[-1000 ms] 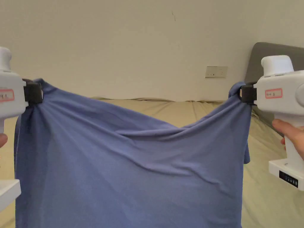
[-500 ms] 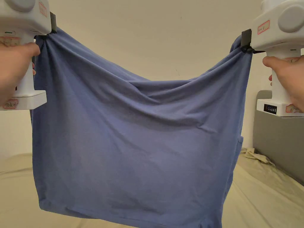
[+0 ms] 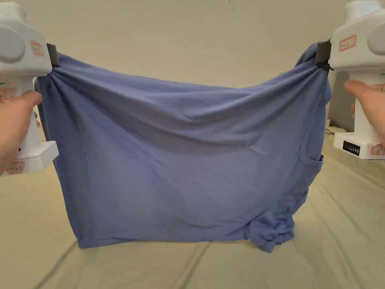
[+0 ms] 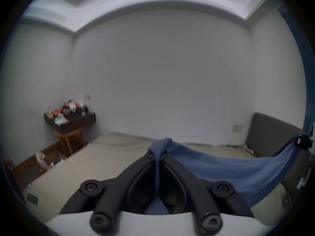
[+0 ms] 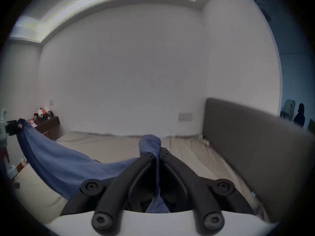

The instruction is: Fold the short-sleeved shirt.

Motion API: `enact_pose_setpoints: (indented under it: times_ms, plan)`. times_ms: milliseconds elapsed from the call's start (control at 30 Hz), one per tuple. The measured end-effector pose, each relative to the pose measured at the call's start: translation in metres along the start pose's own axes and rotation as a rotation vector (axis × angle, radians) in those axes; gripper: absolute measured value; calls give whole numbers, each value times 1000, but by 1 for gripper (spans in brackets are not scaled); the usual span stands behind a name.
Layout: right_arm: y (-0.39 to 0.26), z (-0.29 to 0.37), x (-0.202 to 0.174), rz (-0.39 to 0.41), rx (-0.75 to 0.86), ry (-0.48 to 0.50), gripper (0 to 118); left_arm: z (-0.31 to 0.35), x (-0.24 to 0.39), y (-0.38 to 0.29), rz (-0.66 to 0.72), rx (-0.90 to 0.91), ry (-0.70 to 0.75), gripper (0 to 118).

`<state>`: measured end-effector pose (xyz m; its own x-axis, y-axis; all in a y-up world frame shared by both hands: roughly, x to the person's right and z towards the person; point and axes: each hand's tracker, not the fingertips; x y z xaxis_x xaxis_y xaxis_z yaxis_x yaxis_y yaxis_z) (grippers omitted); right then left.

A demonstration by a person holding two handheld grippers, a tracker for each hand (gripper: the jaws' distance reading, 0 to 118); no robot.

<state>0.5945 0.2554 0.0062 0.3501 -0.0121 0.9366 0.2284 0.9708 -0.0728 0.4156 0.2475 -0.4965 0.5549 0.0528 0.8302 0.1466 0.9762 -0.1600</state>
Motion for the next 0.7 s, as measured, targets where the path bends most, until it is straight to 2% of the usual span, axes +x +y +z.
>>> enact_pose_setpoints:
  times_ms: [167, 300, 500, 567, 700]
  plan:
    - [-86, -4, 2, -8, -109, 11, 4, -20, -3, -67, 20, -129, -36, 1]
    - [-124, 24, 3, -38, -137, 40, 4, 15, -3, -89, 39, -137, -74, 1]
    - [-203, 124, 15, -116, -159, 80, 4, 130, -30, -147, -101, -181, -140, 1]
    - [-234, 168, 15, -155, -180, 91, 4, 170, -46, -174, -100, -217, -134, 1]
    - [-296, 259, 15, -161, -226, 75, 4, 251, -78, -235, -92, -287, -121, 1]
